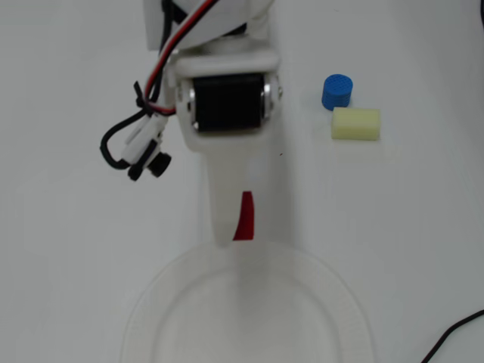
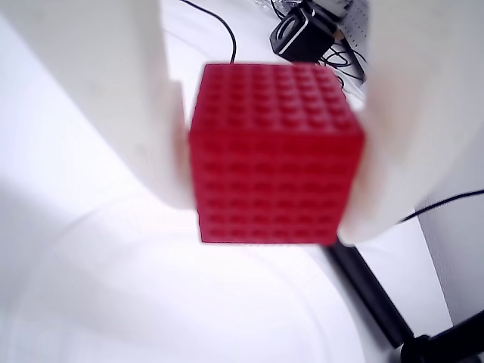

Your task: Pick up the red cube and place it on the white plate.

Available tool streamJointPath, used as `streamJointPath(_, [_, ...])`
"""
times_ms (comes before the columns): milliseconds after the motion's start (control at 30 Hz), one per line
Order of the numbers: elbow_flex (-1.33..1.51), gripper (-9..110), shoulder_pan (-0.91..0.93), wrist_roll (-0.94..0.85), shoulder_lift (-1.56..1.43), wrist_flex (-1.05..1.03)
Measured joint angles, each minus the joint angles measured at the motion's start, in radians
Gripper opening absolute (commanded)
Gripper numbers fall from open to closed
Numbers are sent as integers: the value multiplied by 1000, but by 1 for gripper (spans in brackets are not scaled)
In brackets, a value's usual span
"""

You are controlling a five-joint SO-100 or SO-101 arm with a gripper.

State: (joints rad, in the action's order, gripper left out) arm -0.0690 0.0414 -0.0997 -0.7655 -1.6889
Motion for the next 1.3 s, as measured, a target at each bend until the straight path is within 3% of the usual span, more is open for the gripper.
streamJointPath(433, [2, 1, 8, -41, 216, 195])
streamJointPath(667, [2, 31, -15, -31, 229, 178])
streamJointPath(1000, [14, 42, -29, 37, 195, -48])
streamJointPath(1300, [729, 43, -37, 87, -430, -71])
